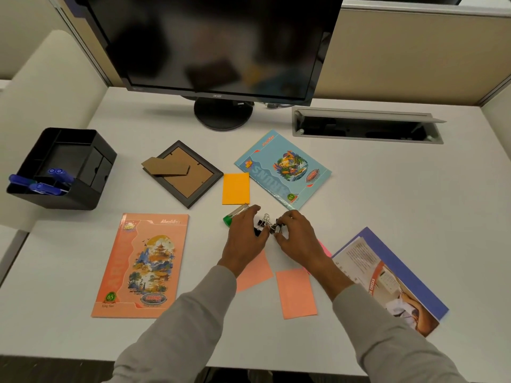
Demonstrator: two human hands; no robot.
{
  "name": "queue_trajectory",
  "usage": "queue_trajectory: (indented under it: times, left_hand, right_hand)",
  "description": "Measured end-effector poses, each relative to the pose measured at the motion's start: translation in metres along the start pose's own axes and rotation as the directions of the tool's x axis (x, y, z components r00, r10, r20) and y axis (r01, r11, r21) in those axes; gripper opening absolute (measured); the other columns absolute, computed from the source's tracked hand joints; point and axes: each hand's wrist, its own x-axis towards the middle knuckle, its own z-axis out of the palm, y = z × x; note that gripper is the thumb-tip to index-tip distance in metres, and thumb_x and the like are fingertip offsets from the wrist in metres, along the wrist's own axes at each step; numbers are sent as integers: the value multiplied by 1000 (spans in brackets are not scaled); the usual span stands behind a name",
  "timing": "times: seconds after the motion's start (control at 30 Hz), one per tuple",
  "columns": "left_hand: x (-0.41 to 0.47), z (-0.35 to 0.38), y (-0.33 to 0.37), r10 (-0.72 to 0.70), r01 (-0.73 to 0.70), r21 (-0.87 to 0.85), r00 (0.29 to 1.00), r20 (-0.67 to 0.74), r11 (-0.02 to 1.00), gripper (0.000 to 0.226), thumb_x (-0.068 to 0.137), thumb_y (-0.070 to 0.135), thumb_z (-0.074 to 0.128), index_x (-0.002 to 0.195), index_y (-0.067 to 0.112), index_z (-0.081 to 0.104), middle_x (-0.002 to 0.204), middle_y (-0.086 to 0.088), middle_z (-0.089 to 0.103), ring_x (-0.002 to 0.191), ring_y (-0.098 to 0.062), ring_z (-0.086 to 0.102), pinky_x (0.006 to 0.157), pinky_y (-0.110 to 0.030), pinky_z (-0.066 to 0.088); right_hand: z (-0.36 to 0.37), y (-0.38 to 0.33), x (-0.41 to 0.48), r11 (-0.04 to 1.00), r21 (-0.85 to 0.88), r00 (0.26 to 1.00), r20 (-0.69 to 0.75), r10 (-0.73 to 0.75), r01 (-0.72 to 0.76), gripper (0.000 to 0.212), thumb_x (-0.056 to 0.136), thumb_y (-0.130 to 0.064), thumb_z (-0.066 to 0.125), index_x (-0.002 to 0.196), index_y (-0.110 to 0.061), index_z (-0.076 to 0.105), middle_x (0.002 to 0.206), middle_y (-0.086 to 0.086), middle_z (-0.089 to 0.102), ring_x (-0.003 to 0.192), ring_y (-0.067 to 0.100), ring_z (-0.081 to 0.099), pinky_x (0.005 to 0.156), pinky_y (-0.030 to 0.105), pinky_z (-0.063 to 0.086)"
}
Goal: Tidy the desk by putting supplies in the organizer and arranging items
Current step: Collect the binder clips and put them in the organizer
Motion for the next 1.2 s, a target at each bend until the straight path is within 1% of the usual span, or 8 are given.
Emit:
queue_trajectory:
  times: [0.17,0.27,0.37,0.57,0.77,0.97,1.1,1.2]
  left_hand:
    - [2,3,-4,-16,15,25,999,33,1000,59,84,25,74,137,13,50,133,-7,58,123,-29,53,102,-44,47]
    - [-1,4,-8,-13,11,38,999,38,999,61,82,26,77,136,14,51,130,-6,59,122,-27,53,101,-44,48]
    - [-5,4,-12,-15,13,52,999,38,999,63,82,28,78,137,16,50,130,-5,61,122,-25,53,102,-38,44]
    - [-11,-5,-20,-43,42,96,999,16,994,58,84,29,75,136,20,50,126,-2,63,119,-22,53,100,-30,39]
    - [-11,-13,-22,-58,61,140,998,-25,988,54,87,29,72,137,19,51,128,-3,61,121,-22,51,100,-28,39]
    - [-4,-10,-8,97,-86,217,994,-44,972,45,87,27,69,129,14,58,127,-5,62,125,-26,47,101,-37,45]
    - [7,-9,-2,168,-170,323,985,35,931,47,86,26,65,131,15,58,128,-4,61,122,-28,48,100,-39,42]
    - [15,-9,5,124,-176,402,980,154,898,55,87,32,61,140,21,50,136,0,55,128,-27,42,101,-44,37]
  right_hand:
    - [2,0,0,1000,14,1000,11,18,-19,28,84,-17,71,111,-10,65,112,7,58,106,28,55,86,31,42]
    - [0,-2,1,999,35,999,19,30,-31,44,82,-20,76,121,-10,59,119,8,56,111,27,52,90,33,43]
    - [1,-4,2,998,40,998,37,50,-51,55,81,-23,78,129,-10,55,125,8,53,116,27,49,94,36,44]
    - [4,-9,6,995,2,994,60,96,-96,62,83,-31,76,135,-9,51,129,10,48,118,28,44,95,35,40]
    - [7,-18,12,991,-30,991,41,130,-129,51,84,-33,75,121,-3,57,119,11,47,110,30,45,88,38,42]
    - [8,-21,17,987,-45,988,26,155,-154,44,84,-31,75,118,-5,64,114,12,48,108,31,45,85,36,41]
    - [11,-22,18,990,-47,991,7,135,-134,31,86,-24,73,114,-11,71,105,11,50,100,31,49,76,33,41]
    - [11,-21,19,992,-65,994,-4,112,-112,21,86,-18,70,106,-13,74,98,10,51,92,30,51,68,29,34]
